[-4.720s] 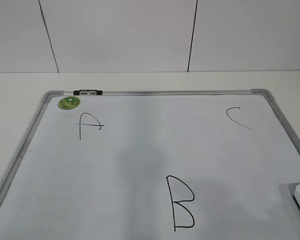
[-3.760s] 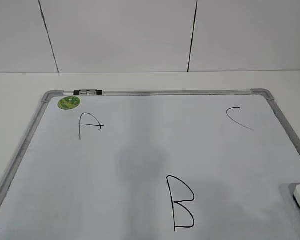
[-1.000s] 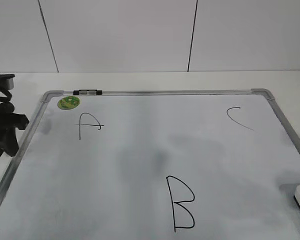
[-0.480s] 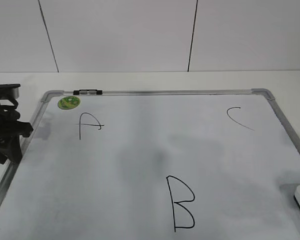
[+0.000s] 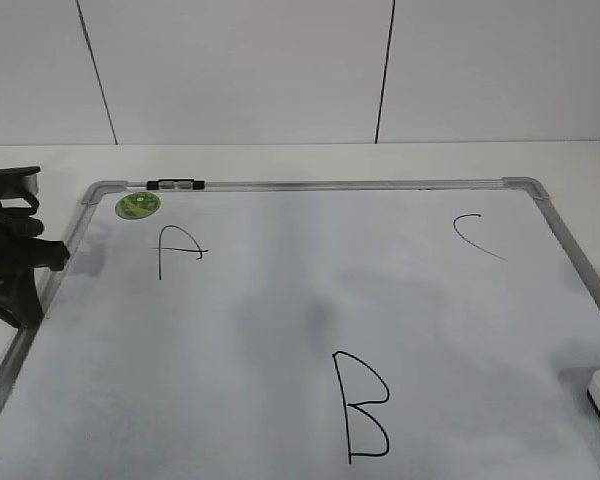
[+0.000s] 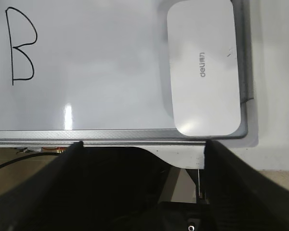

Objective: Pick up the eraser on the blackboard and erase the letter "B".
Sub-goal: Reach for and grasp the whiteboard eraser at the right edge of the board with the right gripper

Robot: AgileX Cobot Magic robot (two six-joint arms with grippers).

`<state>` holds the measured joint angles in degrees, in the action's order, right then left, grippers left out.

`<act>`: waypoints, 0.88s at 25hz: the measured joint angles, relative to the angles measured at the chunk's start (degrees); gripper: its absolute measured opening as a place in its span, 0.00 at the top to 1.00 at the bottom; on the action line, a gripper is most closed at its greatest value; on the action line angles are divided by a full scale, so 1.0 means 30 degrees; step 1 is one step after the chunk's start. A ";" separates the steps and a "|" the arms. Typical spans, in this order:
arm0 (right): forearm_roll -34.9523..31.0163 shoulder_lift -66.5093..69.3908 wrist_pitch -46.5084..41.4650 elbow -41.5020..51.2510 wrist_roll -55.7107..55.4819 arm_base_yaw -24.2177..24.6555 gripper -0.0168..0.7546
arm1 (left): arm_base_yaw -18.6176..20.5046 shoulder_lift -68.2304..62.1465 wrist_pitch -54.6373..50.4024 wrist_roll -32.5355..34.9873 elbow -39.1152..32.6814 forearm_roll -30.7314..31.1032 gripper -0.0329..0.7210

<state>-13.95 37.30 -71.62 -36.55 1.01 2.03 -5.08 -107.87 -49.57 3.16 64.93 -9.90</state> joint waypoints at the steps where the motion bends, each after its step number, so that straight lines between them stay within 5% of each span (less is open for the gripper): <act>1: 0.0000 0.0000 0.0000 0.0000 0.0000 0.0000 0.22 | 0.0000 0.0000 0.0000 -0.0094 0.0000 -0.0044 0.92; 22: 0.2472 0.5250 0.2294 0.0000 -0.0636 0.0000 0.21 | 0.0000 0.0000 0.0000 -0.0207 0.0000 -0.0066 0.93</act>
<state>-6.53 53.05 -64.73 -36.55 -0.90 2.03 -5.08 -107.87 -49.57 2.54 64.93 -10.10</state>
